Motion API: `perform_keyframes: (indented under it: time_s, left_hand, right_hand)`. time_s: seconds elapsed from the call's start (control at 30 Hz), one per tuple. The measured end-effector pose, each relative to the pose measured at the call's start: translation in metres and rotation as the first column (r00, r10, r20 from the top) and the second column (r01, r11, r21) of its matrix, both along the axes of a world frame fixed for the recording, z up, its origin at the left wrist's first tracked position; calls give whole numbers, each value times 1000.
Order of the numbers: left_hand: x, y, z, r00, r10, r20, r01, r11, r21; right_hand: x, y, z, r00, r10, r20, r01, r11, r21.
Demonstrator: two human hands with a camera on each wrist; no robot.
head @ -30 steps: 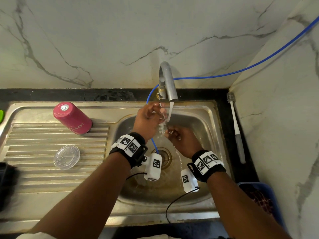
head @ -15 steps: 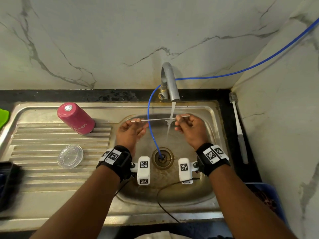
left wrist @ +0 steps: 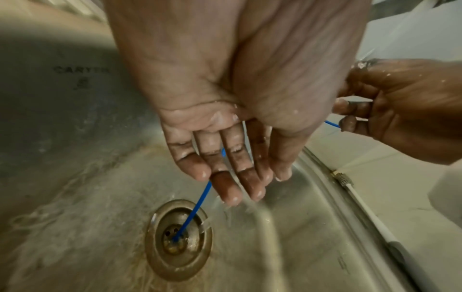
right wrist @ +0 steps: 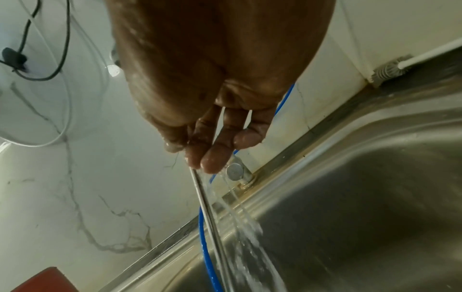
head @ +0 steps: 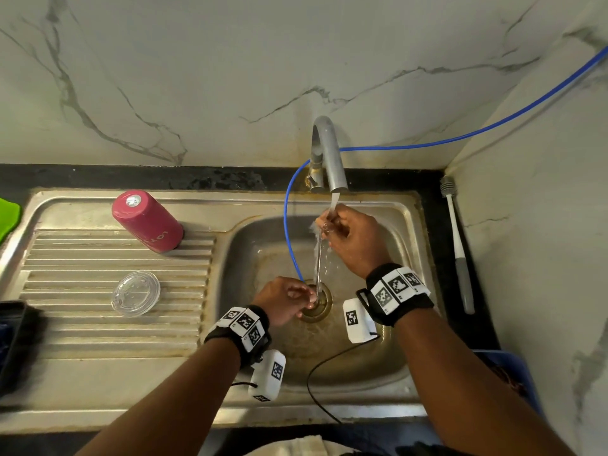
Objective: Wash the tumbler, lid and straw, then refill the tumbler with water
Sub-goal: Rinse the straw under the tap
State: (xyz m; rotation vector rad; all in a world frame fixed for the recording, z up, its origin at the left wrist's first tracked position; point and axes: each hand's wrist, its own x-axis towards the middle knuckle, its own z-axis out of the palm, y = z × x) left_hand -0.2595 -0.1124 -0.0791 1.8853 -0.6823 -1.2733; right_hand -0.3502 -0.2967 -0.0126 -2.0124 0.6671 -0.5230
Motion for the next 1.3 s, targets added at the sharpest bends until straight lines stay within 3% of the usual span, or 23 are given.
perform_keyframes:
  time_s: [0.13,0.23,0.43,0.57,0.77,1.13,1.3]
  left_hand:
    - [-1,-10,1,997,-64,50,63,998,30]
    - [10,-15,5,982,-70,174,70,998,5]
    - [62,-42,37,959,203,199,-170,970,-172]
    - [88,-79,66,937,211,278,-139,956,-259]
    - [96,-120,81,966,110,232,-65,979,-194]
    - [97,-123,66,977,200,71,-168,932,-320]
    - [90,-128,66,975,94,199,-45,970,-239]
  right_hand:
    - [-2,-3,3,1000,23,-10,-23,998,-57]
    - [-5,-4,4,998,22,-57,-29,993,-115]
    - [-5,-7,12,992,19,-126,-39,987,-155]
    - [-7,-10,17,984,13,-178,-53,973,-225]
    - [-6,-13,14,975,0,-224,-65,956,-285]
    - [-4,-14,14,966,9,-257,-92,944,-316]
    - [-2,-9,19,957,35,-287,-138,926,-350]
